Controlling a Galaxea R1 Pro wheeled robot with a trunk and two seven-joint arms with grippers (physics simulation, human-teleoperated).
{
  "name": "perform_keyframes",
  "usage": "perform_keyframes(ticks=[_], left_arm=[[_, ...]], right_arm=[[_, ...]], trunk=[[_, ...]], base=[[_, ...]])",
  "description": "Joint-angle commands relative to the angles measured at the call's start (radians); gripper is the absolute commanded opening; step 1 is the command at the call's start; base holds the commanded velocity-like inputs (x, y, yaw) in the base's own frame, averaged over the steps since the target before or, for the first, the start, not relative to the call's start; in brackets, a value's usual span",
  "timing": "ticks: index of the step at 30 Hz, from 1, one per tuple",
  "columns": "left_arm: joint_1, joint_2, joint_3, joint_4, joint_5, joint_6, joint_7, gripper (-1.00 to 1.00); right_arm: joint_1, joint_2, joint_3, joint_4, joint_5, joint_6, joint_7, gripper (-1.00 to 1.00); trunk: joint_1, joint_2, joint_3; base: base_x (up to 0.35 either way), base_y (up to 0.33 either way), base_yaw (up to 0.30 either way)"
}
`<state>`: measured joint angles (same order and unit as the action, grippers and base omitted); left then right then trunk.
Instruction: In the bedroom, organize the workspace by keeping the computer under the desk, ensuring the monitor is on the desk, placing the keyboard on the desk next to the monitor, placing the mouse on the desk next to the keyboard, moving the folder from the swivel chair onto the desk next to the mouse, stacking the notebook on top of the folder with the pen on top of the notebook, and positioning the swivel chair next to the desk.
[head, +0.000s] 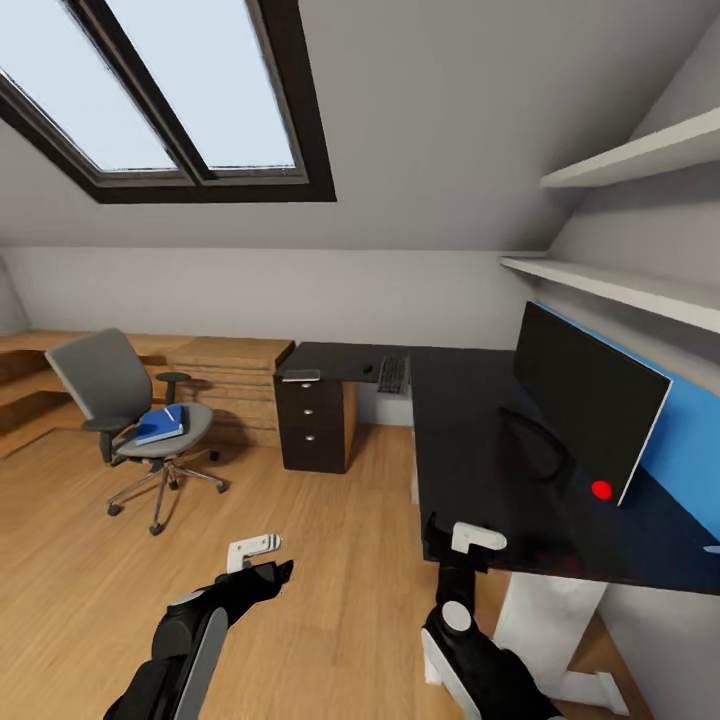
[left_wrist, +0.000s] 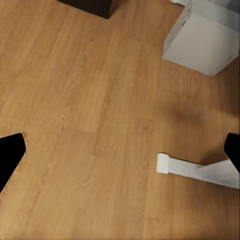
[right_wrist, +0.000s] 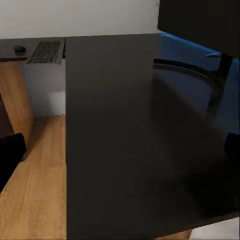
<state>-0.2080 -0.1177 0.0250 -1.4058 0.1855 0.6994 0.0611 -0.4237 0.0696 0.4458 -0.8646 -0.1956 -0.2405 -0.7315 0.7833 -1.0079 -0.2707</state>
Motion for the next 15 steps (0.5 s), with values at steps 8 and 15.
perform_keyframes(ticks=[8, 15], left_arm=[[-0.001, -0.001, 0.001, -0.001, 0.01, 0.005, 0.006, 1.0], [-0.001, -0.002, 0.0, -0.001, 0.009, 0.005, 0.006, 1.0]], right_arm=[[-0.001, 0.001, 0.004, 0.004, -0.01, -0.006, -0.003, 1.0], [-0.001, -0.001, 0.02, 0.004, -0.01, -0.019, -0.003, 1.0]], trunk=[[0.0, -0.001, -0.001], [0.0, -0.001, -0.001]], base=[[0.081, 0.313, 0.26], [0.299, 0.166, 0.03]])
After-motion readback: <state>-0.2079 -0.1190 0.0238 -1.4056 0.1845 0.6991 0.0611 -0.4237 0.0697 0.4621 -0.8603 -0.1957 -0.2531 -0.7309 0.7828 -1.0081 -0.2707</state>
